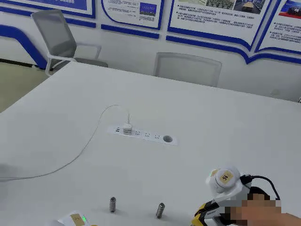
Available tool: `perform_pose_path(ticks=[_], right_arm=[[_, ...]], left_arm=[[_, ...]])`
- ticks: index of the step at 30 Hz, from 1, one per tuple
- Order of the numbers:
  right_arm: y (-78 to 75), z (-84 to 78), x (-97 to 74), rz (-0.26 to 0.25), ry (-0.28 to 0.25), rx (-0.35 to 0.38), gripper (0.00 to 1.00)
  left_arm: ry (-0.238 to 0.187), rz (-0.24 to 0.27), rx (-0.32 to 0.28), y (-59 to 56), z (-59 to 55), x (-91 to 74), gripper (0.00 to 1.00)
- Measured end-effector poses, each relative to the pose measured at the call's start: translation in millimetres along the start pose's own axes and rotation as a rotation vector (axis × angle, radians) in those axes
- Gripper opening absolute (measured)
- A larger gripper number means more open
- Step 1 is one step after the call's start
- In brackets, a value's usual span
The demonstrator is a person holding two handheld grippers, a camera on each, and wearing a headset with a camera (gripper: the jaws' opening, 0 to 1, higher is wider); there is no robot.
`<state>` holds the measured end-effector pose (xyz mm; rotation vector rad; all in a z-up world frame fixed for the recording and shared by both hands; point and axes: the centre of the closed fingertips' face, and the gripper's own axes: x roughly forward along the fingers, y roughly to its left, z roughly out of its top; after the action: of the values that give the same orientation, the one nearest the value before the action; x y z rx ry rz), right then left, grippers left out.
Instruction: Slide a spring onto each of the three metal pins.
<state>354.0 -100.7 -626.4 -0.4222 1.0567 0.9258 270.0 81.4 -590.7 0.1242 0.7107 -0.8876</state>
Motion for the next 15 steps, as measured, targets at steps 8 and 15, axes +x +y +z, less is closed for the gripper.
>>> perform_pose_path(ticks=[8, 15], right_arm=[[-0.6, -3.2, 7.5, 0.003, 0.011, -0.003, 0.14], [0.2, -5.5, 14.8, -0.001, 0.015, 0.000, 0.14]], left_arm=[[0.004, 0.005, -0.003, 2.6, -1.5, -1.8, 0.63], [0.005, 0.009, -0.006, 3.7, -2.8, -3.0, 0.63]])
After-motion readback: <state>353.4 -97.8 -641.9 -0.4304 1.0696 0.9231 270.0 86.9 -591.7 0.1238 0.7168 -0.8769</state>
